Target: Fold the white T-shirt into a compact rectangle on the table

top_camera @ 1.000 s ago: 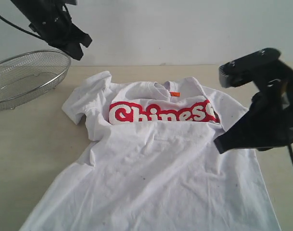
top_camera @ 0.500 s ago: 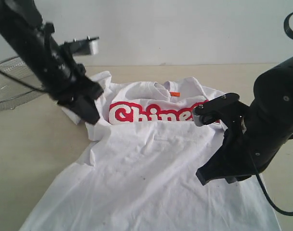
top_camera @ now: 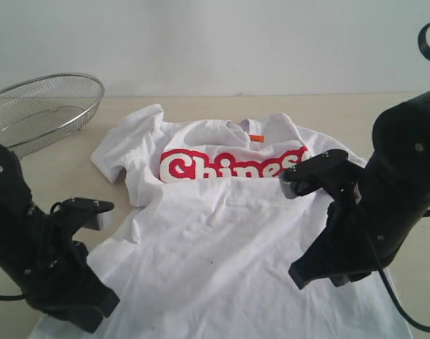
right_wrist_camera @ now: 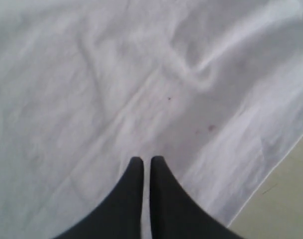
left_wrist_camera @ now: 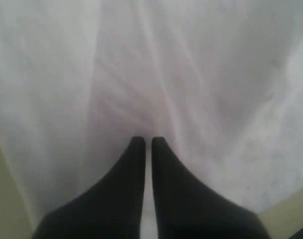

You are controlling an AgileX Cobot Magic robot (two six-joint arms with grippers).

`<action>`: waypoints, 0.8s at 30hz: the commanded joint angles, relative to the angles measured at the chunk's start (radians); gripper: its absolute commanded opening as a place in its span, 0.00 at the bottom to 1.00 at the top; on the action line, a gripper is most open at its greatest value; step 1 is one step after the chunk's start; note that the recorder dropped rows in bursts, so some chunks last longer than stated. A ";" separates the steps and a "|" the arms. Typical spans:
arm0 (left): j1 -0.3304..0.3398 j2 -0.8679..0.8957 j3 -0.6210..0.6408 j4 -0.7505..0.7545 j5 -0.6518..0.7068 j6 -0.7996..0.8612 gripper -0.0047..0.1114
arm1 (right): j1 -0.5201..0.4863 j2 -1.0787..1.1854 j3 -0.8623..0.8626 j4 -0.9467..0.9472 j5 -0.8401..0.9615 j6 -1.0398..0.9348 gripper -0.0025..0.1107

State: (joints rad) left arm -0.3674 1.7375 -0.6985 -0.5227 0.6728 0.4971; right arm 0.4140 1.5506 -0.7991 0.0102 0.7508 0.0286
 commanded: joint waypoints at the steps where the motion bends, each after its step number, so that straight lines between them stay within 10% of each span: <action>1: -0.005 -0.015 0.080 -0.053 -0.029 -0.011 0.08 | 0.015 -0.002 0.042 0.028 -0.005 -0.018 0.02; 24: -0.005 -0.184 0.306 -0.461 0.058 0.263 0.08 | 0.015 -0.002 0.171 0.080 -0.003 -0.018 0.02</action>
State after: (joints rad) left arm -0.3674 1.5648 -0.3991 -0.9705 0.7151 0.7457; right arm 0.4288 1.5506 -0.6444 0.0887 0.7565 0.0178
